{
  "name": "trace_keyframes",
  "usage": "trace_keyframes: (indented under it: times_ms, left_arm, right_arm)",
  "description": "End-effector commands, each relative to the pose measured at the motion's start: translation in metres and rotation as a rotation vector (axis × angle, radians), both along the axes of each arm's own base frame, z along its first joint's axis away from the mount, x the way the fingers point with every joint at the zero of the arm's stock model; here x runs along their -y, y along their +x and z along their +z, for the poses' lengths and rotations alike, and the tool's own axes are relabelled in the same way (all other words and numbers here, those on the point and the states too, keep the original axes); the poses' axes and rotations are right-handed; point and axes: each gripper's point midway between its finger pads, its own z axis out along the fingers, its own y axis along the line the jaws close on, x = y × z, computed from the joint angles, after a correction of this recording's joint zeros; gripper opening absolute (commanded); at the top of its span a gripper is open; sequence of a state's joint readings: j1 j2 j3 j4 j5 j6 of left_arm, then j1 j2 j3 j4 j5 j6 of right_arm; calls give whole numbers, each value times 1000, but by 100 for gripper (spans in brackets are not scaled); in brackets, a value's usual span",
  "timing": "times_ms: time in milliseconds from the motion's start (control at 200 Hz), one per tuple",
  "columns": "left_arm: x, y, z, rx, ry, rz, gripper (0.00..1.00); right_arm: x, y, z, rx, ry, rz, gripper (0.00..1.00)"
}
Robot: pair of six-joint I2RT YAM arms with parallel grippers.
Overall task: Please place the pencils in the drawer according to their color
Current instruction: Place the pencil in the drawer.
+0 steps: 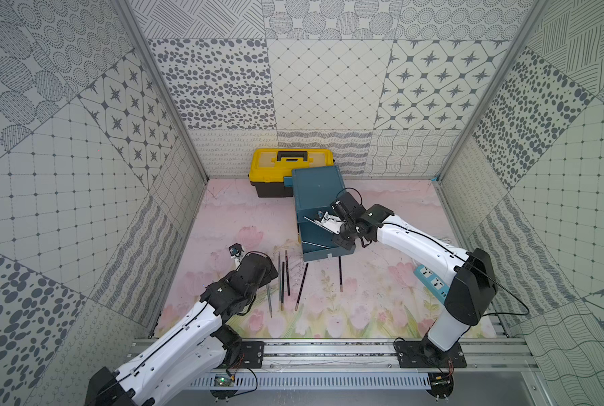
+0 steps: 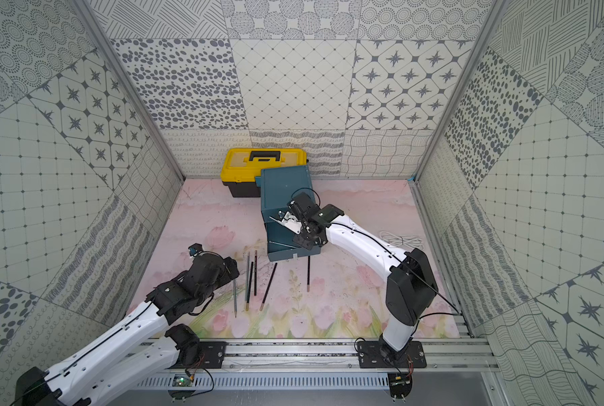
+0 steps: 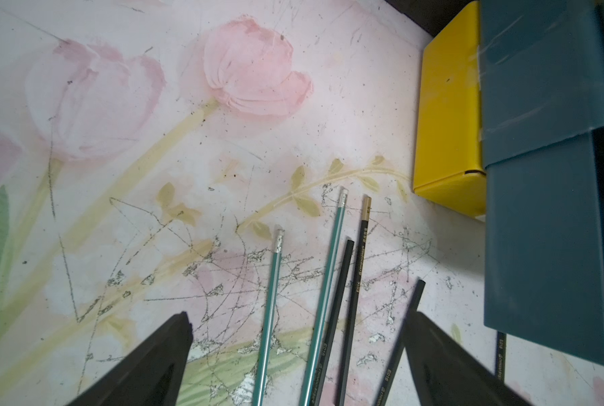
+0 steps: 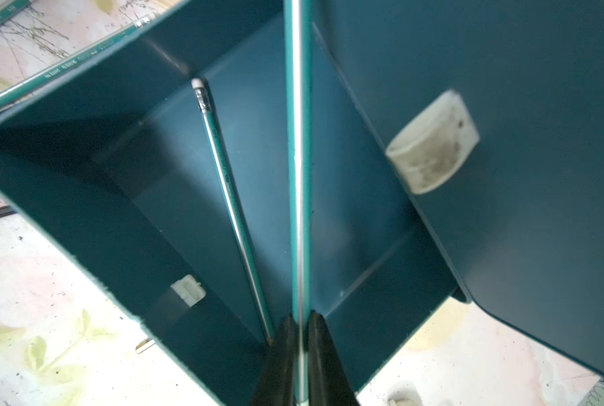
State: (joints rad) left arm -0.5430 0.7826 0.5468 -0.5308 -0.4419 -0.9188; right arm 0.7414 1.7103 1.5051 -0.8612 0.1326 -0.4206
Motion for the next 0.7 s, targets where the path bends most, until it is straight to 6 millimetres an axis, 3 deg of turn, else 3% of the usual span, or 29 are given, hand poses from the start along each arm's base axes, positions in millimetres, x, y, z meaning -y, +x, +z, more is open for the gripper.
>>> trace_keyframes:
  times_ms: [0,475,555,695]
  left_arm:
    - [5,4,4,20,-20,-22,99]
    - [9,4,3,8,-19,-46,99]
    - [10,4,1,2,-20,-49,99]
    - [11,5,1,-4,-20,-52,99]
  right_arm:
    - [-2,10,-9,14,-5,-13,5]
    - [-3,13,-2,31,11,-26,21]
    - [-4,13,-2,31,13,-27,29]
    - [-5,15,2,42,19,-32,30]
